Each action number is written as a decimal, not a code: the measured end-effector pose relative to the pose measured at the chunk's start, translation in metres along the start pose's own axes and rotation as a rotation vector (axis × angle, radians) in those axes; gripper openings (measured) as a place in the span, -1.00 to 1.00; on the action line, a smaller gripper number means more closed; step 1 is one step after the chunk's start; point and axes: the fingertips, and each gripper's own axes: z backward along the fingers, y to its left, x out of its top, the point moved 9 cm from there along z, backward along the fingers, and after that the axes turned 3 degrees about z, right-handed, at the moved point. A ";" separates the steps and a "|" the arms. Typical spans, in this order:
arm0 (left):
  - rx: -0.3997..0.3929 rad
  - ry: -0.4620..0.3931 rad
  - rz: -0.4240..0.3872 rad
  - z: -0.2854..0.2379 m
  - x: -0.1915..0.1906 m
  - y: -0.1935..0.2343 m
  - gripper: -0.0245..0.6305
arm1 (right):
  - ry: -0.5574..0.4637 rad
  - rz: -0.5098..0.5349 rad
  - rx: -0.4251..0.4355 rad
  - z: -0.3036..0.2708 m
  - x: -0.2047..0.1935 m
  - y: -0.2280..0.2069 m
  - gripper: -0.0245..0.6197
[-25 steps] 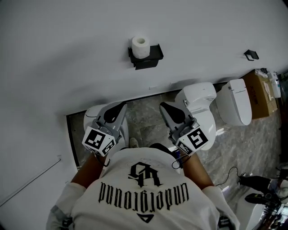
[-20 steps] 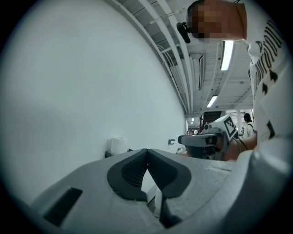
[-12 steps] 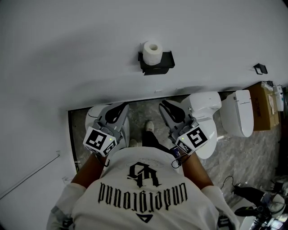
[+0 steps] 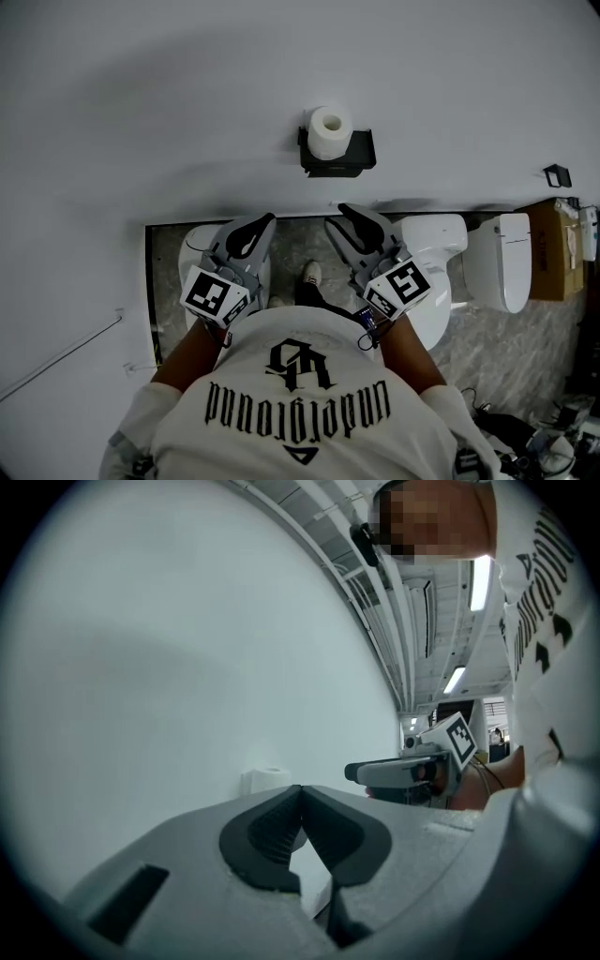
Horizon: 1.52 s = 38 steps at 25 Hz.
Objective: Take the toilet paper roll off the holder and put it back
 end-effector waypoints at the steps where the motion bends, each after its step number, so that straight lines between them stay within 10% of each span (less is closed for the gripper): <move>1: 0.009 0.001 0.000 -0.004 0.000 0.002 -0.89 | 0.002 0.000 0.005 -0.003 0.000 -0.005 -0.57; 38: 0.145 0.063 0.036 -0.120 -0.005 0.059 -0.89 | 0.192 0.016 -0.017 -0.104 -0.025 -0.146 0.06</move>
